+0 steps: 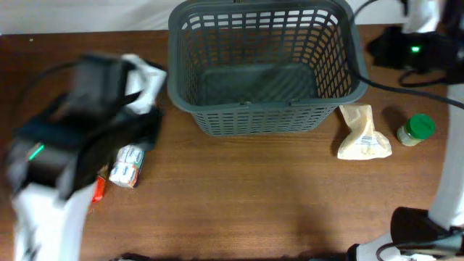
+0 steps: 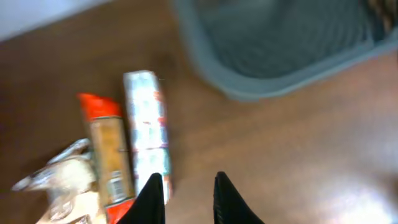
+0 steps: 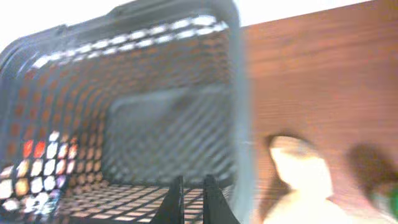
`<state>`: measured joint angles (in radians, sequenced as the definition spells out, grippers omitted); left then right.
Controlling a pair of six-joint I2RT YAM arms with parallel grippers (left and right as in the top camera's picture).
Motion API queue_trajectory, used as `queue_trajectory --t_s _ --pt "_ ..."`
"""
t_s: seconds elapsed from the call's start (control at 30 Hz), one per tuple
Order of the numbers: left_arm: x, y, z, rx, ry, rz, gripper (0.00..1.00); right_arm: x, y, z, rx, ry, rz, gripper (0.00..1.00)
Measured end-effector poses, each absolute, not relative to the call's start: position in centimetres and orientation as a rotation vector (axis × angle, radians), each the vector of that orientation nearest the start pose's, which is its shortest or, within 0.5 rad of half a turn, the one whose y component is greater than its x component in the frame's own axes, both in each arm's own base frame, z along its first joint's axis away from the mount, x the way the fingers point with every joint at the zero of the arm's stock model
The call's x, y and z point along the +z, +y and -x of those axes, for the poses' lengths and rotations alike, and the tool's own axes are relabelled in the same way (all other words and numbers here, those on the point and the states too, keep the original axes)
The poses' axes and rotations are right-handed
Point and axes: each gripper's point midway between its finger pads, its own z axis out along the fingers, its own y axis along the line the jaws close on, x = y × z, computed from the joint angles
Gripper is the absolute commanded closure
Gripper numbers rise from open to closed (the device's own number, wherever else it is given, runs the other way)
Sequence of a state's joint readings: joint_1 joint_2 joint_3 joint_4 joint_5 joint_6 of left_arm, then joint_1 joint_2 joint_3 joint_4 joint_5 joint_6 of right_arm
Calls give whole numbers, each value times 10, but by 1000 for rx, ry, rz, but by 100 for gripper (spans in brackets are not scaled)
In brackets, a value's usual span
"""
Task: Pack container
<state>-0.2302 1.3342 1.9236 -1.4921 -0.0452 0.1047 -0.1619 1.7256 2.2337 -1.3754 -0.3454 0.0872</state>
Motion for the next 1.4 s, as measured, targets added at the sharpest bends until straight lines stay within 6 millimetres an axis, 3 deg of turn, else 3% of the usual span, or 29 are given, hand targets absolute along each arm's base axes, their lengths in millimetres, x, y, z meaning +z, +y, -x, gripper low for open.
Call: queue_trajectory --t_s 0.07,0.13,0.33,0.47,0.63,0.9,1.03,1.13,1.2,1.23,1.3,1.33,1.37,1.4 --pt "383 -36 -259 23 2378 -290 83 364 -24 -403 336 2404 -209 96" --pt "394 -20 -247 44 2346 -212 82 344 -40 -411 302 2449 -271 96" --pt "384 -6 -249 73 2398 -141 82 272 -53 -439 307 2620 -346 96" --pt "378 -5 -245 72 2435 -143 82 242 -49 -450 372 2686 -358 96" --pt "377 -5 -244 71 2441 -139 82 243 -24 -454 498 2678 -299 96" --pt "376 -3 -243 84 2447 -134 82 244 27 -456 552 2693 -148 96" --pt "374 4 -239 135 2464 -106 78 243 28 -453 552 2708 -154 96" --pt "374 7 -239 144 2467 -83 67 240 9 -444 549 2738 -230 96" --pt "373 14 -238 156 2474 -32 63 240 -26 -436 531 2735 -351 96" --pt "371 20 -237 165 2488 4 52 244 -47 -428 520 2726 -424 96" --pt "365 32 -240 181 2517 73 44 258 -88 -414 478 2665 -545 96" --pt "362 36 -242 177 2531 103 42 270 -112 -402 450 2615 -619 91" --pt "356 42 -247 180 2555 135 41 279 -128 -393 427 2578 -667 67" --pt "349 49 -253 185 2587 168 41 298 -158 -371 377 2494 -778 52"
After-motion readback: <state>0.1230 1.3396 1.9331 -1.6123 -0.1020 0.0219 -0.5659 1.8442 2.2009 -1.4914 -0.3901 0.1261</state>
